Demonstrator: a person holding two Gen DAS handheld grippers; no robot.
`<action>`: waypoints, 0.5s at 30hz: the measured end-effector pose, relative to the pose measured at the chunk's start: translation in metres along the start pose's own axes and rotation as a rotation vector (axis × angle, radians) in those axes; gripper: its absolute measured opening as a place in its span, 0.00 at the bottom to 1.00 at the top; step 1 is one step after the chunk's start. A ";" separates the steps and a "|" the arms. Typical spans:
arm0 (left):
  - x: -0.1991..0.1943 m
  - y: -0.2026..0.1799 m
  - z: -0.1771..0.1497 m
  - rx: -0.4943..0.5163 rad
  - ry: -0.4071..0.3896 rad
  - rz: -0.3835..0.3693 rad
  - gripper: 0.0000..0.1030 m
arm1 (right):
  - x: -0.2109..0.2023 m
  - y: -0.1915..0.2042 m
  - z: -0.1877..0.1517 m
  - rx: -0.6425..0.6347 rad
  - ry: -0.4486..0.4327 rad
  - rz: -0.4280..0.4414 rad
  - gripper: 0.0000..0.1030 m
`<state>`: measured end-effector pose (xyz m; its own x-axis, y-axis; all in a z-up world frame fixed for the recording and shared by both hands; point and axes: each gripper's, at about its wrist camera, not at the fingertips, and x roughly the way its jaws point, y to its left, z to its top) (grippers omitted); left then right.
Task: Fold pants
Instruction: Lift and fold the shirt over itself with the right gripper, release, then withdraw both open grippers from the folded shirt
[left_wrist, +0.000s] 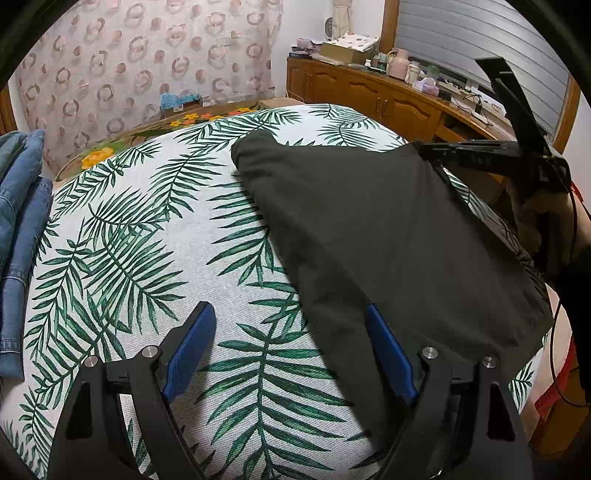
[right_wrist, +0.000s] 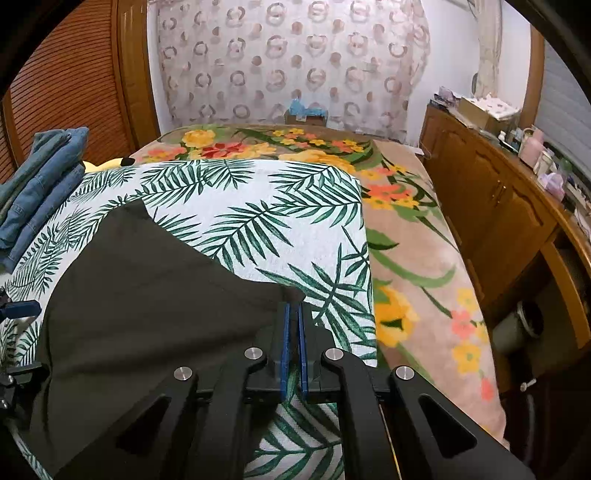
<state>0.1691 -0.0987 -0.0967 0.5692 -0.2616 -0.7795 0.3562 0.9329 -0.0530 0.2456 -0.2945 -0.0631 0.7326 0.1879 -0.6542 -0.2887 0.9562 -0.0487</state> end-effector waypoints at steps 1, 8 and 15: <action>0.000 0.000 0.000 0.000 0.000 -0.001 0.83 | -0.002 0.000 0.001 0.003 0.001 -0.001 0.09; -0.001 -0.001 -0.001 0.004 0.003 0.003 0.83 | -0.019 0.005 -0.007 0.015 0.013 -0.007 0.38; 0.000 0.000 -0.001 0.005 0.003 0.005 0.83 | -0.045 0.026 -0.037 0.028 0.020 0.035 0.50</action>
<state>0.1684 -0.0989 -0.0968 0.5685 -0.2564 -0.7817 0.3574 0.9328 -0.0461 0.1825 -0.2863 -0.0629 0.7100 0.2174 -0.6698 -0.2965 0.9550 -0.0043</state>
